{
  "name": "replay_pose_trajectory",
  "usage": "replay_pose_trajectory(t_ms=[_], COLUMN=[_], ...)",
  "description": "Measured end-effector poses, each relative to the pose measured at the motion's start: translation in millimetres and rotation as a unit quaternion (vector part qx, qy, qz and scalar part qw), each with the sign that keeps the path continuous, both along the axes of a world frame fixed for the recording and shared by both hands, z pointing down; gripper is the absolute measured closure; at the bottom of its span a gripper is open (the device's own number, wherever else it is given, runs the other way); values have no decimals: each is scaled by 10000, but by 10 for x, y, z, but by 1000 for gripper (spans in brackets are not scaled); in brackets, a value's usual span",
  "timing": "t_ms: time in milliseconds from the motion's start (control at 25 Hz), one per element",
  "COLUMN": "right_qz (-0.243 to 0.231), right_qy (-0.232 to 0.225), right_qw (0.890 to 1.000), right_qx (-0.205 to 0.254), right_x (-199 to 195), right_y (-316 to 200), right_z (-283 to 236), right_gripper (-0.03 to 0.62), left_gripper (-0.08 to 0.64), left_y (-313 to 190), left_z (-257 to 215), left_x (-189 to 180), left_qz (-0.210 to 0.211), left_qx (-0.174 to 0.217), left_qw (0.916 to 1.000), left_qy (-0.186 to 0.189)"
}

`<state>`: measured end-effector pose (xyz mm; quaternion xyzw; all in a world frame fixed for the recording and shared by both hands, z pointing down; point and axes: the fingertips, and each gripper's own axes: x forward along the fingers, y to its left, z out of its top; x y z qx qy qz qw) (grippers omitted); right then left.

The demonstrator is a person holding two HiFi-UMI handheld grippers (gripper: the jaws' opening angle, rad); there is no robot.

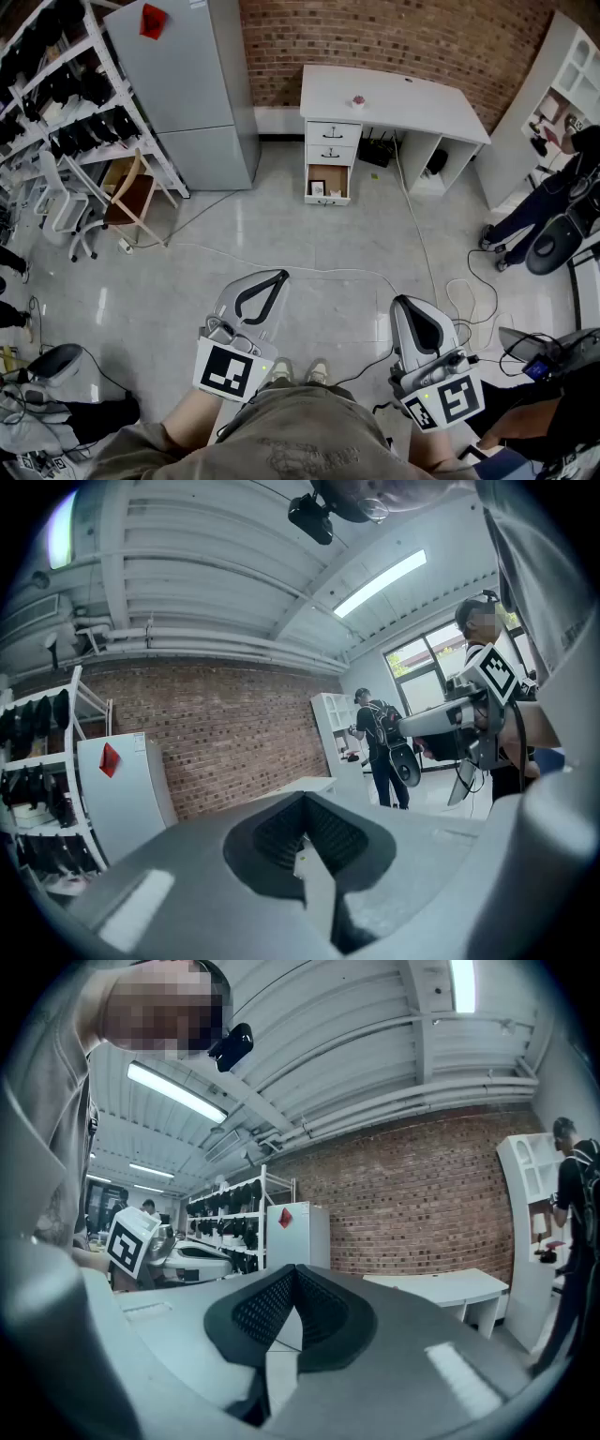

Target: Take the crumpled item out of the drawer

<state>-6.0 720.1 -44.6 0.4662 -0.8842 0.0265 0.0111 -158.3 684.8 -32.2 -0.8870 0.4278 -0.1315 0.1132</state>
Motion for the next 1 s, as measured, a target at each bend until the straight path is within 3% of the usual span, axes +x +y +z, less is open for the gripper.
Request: replay_pose_trajectory(t_ms=[800, 1000], right_qz=[16, -52], right_qy=[-110, -87], right_qw=[9999, 9999], right_qx=[-75, -113], right_x=[405, 489], right_y=[-186, -156], right_z=[190, 217], right_gripper=[565, 565], left_gripper=[560, 560], left_y=[-141, -83], left_z=[143, 38], left_x=[408, 480], left_qz=[-53, -187], left_qx=[-21, 105], left_qw=[9999, 9994], left_qy=[-115, 259])
